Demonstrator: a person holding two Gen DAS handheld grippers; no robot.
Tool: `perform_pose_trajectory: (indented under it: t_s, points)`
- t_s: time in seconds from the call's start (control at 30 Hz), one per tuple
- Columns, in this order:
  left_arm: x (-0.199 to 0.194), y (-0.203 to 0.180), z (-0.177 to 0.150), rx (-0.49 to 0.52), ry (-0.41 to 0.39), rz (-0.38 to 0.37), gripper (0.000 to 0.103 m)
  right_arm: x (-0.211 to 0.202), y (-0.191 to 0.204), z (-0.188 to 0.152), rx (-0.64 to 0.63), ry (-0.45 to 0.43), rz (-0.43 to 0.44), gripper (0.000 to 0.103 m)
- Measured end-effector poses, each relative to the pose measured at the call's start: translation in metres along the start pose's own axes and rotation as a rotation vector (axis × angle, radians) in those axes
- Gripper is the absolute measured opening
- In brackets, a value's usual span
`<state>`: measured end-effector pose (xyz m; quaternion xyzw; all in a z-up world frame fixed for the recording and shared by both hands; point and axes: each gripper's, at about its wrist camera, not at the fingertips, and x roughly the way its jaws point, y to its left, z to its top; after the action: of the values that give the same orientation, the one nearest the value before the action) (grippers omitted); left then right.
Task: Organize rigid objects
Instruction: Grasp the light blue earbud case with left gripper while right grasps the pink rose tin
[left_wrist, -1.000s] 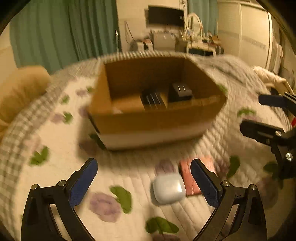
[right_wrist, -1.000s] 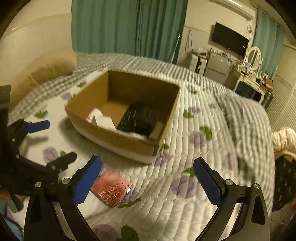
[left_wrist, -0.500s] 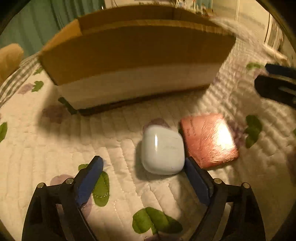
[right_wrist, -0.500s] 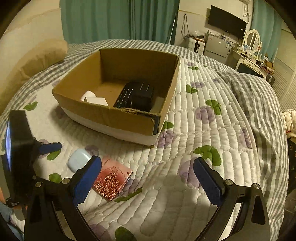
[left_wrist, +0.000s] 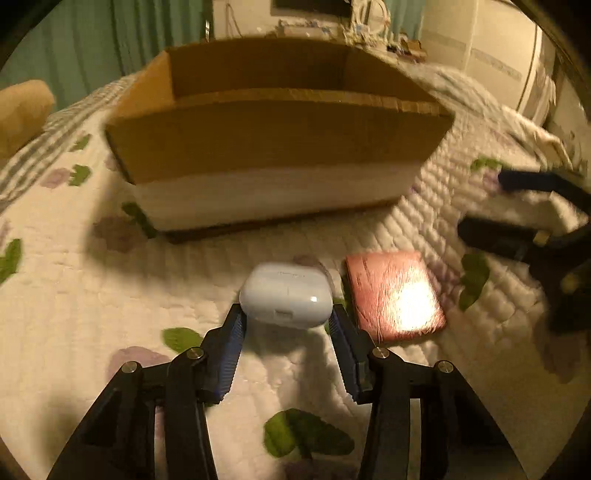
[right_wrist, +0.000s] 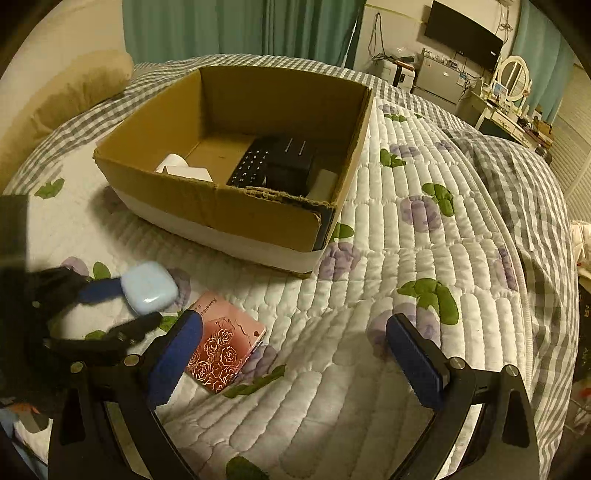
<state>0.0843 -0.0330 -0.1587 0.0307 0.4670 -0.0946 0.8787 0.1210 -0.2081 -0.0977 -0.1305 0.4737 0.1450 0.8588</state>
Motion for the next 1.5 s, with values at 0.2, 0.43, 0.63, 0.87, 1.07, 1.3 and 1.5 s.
perform_pose_trajectory:
  t_s: [0.2,0.43,0.63,0.87,1.07,1.3,1.5]
  points:
    - [-0.022,0.013,0.012,-0.006,-0.030,0.067,0.009,0.010,0.027,0.008,-0.108,0.078,0.047,0.100]
    - [-0.002,0.034,0.013,-0.071,0.041,0.020,0.010,0.052,0.051,0.008,-0.170,0.273,0.113,0.100]
    - [0.001,0.039,0.008,-0.113,0.065,0.022,0.022,0.089,0.059,0.011,-0.158,0.410,0.150,0.100]
    - [0.000,0.039,0.012,-0.106,0.068,0.042,0.037,0.102,0.061,0.023,-0.088,0.387,0.146,0.082]
    - [-0.007,0.038,0.017,-0.098,0.063,0.065,0.054,0.053,0.035,0.029,-0.019,0.208,0.172,0.074]
    - [0.006,0.011,0.037,-0.076,0.086,0.104,0.054,0.014,-0.001,0.049,0.044,0.013,0.158,0.023]
    - [0.042,0.006,0.045,-0.121,0.147,0.070,0.063,0.043,0.000,0.039,0.063,0.118,0.220,0.008]
